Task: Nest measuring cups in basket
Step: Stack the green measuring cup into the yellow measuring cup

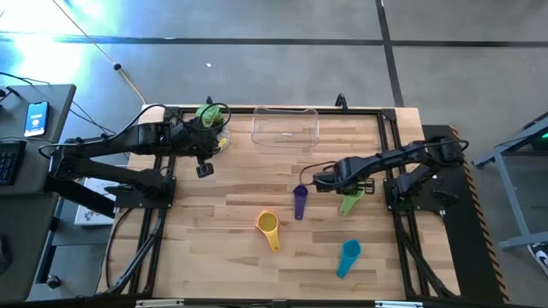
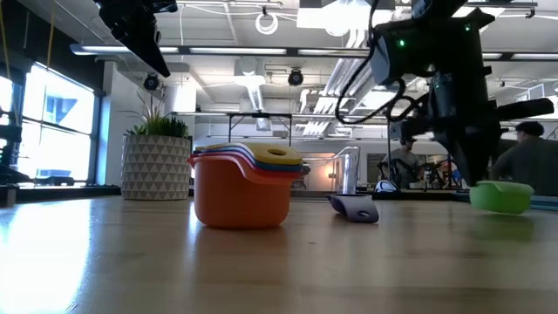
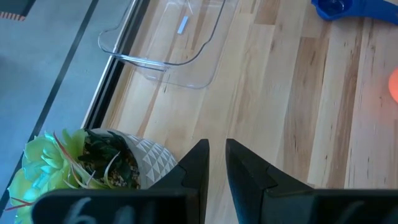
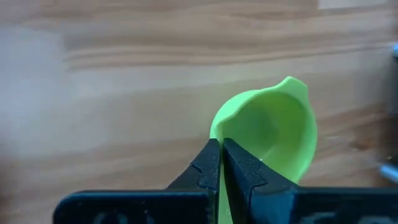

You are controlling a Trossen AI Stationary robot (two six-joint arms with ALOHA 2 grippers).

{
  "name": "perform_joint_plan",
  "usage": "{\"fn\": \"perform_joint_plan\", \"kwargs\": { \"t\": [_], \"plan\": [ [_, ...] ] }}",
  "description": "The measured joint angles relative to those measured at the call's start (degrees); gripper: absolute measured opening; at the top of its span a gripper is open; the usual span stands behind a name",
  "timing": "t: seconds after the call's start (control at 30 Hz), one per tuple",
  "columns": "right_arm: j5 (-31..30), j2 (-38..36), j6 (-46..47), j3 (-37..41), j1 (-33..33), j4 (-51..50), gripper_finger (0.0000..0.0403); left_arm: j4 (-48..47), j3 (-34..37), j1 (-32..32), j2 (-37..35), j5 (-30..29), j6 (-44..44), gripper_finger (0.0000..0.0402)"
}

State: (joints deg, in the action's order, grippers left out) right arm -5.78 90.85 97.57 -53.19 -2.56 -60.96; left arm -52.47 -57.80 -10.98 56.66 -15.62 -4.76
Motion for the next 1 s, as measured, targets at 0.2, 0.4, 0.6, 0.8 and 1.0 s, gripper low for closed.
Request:
{"fn": "perform_joint_plan", "kwargs": {
  "t": [0.2, 0.4, 0.6, 0.8, 1.0],
  "plan": [
    [-2.1, 0.0, -0.1, -5.6, -2.7, -2.2, 0.0001, -0.2, 0.0, 0.0, 0.0, 0.0, 0.0, 0.0044],
    [-4.7, 0.0, 0.0, -11.1, -5.1, -4.2, 0.0000, -0.3, 0.0, 0.0, 0.0, 0.0, 0.0, 0.0044],
    [-8.3, 0.0, -0.2, -17.2, -7.6, -4.0, 0.0000, -0.4, 0.0, 0.0, 0.0, 2.0, 0.0, 0.0044],
    [-12.9, 1.8, -1.4, -24.4, -10.0, -3.9, 0.0000, -1.4, 0.0, 0.0, 0.0, 8.0, 0.0, 0.0044],
    [-13.7, 7.9, -6.8, -33.3, -10.7, -4.1, 0.0000, -7.0, -0.1, 0.0, 0.0, 9.3, 0.0, 0.0044]
  ]
}}
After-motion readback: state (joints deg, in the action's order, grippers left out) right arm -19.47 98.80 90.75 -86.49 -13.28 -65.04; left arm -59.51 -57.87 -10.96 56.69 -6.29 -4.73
